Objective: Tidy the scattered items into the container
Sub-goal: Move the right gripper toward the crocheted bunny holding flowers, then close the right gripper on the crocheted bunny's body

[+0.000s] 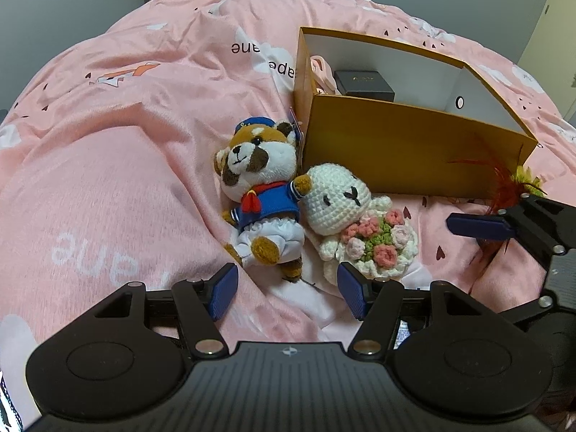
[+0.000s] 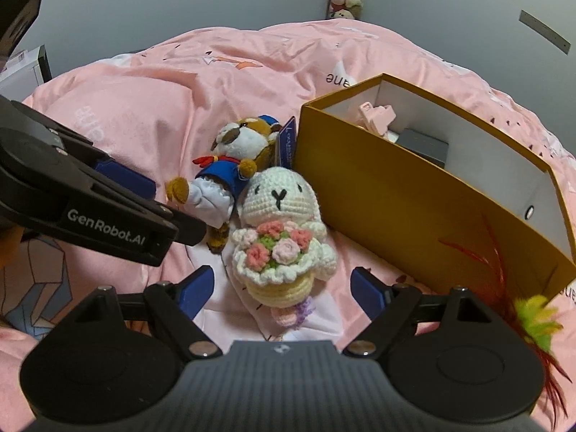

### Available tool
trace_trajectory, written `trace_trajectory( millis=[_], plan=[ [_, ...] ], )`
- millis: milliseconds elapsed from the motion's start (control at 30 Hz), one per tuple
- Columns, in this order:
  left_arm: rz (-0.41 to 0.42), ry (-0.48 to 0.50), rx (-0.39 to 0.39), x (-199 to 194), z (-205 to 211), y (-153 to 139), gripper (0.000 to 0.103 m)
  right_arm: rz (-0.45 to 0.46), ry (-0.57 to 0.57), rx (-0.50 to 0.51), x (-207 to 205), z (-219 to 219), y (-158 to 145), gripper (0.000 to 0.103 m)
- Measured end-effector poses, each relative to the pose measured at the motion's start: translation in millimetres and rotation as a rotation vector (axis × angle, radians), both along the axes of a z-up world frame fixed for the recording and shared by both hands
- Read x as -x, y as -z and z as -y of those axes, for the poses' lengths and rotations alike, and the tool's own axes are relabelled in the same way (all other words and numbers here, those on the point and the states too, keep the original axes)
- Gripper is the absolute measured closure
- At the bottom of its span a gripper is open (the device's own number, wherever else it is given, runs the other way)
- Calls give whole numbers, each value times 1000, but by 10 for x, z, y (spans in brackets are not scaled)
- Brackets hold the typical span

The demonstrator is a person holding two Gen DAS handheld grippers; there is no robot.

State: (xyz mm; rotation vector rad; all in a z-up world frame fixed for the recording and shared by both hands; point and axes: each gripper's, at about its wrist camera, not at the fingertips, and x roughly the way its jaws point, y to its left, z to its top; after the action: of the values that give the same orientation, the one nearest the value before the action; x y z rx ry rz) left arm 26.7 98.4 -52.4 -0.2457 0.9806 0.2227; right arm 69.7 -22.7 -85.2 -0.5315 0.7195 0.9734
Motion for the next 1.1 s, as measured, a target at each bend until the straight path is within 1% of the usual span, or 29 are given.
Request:
trace_trajectory(
  millis=[100, 233, 433, 600, 667, 800, 867, 1000, 1100],
  plan=[
    [5, -4, 8, -10, -24, 2, 31, -3, -19, 13, -23, -67, 42, 19],
    [10, -17, 16, -30, -59, 4, 31, -11, -33, 23, -66, -155, 99, 24],
    [7, -25, 19, -69, -105, 30, 31, -18, -40, 32, -125, -279, 181, 24],
    [12, -27, 26, -90, -140, 51, 31, -7, -42, 36, -149, -355, 229, 25],
    [7, -26, 22, -107, -141, 61, 31, 2, -41, 32, -162, -377, 242, 28],
    [-3, -20, 8, -144, -134, 82, 31, 12, -28, 44, -222, -424, 306, 28],
    [-2, -20, 9, -153, -142, 85, 31, -2, -5, 60, -290, -425, 361, 27],
    [23, -30, 24, -171, -175, 77, 31, -77, 30, 20, -401, -333, 368, 27],
    [58, -54, 48, -191, -226, 46, 31, -107, 37, 2, -422, -274, 366, 34]
  ],
)
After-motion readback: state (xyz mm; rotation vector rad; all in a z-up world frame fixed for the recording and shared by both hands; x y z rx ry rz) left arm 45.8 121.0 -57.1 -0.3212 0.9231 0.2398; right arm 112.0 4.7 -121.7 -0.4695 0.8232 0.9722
